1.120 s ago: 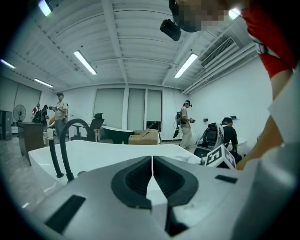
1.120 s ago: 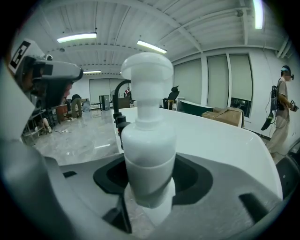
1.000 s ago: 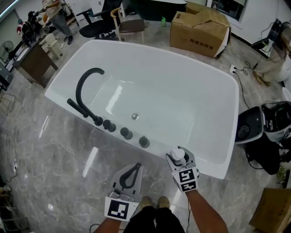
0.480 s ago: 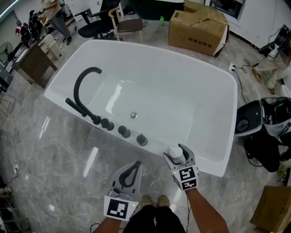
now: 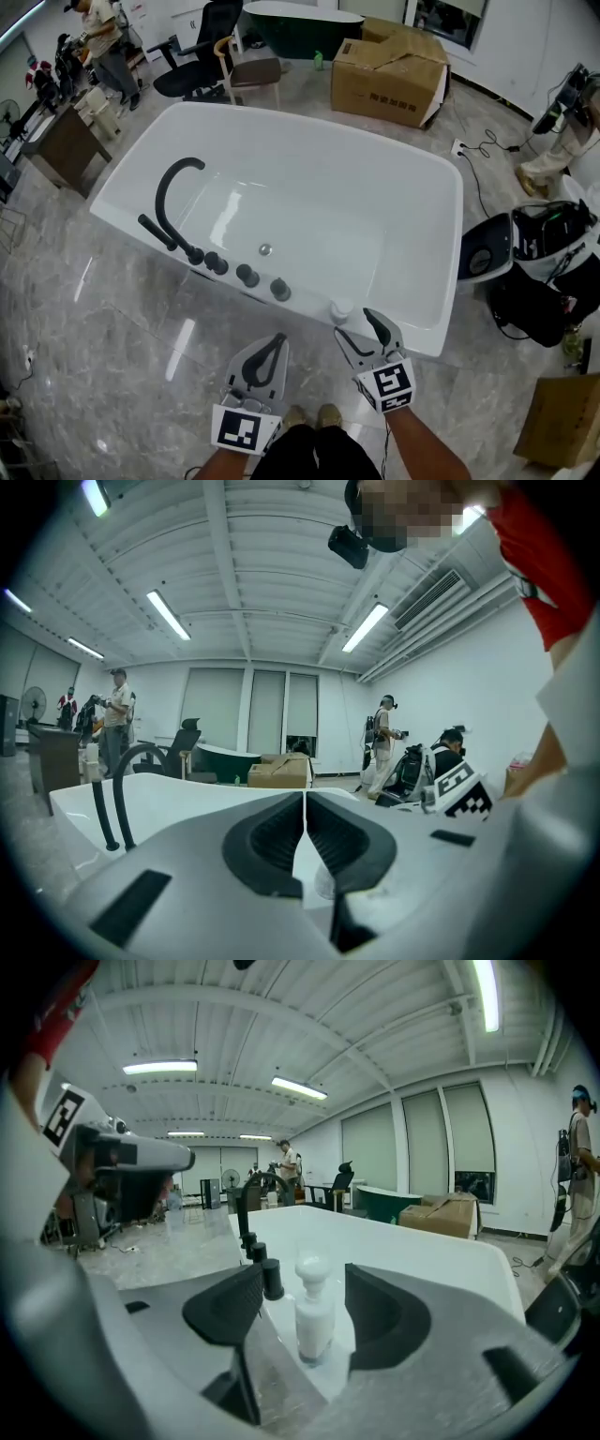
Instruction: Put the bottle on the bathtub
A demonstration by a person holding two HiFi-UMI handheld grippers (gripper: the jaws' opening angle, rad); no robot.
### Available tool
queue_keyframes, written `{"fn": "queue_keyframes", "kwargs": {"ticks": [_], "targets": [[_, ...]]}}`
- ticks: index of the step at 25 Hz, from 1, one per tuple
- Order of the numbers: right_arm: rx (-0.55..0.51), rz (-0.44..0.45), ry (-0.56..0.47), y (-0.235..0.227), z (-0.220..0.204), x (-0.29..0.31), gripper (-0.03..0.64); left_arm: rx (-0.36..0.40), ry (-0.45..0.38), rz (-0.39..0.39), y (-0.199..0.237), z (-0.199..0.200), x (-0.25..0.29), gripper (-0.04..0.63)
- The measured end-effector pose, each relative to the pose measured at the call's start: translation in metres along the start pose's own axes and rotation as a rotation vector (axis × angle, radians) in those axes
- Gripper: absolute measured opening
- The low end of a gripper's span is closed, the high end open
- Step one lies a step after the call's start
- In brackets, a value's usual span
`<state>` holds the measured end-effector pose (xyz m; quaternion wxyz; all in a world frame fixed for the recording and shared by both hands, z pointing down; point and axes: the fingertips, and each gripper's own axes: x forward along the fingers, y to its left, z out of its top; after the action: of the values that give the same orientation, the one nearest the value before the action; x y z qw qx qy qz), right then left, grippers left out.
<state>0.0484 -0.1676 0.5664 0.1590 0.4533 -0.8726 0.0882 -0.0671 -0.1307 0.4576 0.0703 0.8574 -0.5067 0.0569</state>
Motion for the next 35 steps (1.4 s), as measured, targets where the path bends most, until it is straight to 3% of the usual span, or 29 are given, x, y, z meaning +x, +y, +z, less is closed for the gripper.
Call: {"fn": "queue_keyframes", "kwargs": {"ticks": [9,14,19,25,35], "targets": [[-0.005,-0.037,-0.21,0.023,0.116,-0.089,0.145,0.003,-0.069,-0.058,-0.036,0.059,-0.039,0.014],[-0.031,-0.033,-0.316,0.047,0.173,-0.136,0.081,0.015,-0.182,-0.069,-0.048,0.113,-0.062,0.014],[-0.05,-0.032,-0.388,0.067,0.211,-0.175,0.029,0.028,-0.18,-0.15,-0.076,0.133,-0.085,0.014],[-0.048,-0.02,-0.43,0.079,0.23,-0.206,0.006,0.047,-0.208,-0.217,-0.109,0.15,-0.101,0.014],[-0.075,0.073,-0.458,0.106,0.234,-0.218,0.004,0.042,-0.205,-0.173,-0.103,0.153,-0.116,0.014]]}}
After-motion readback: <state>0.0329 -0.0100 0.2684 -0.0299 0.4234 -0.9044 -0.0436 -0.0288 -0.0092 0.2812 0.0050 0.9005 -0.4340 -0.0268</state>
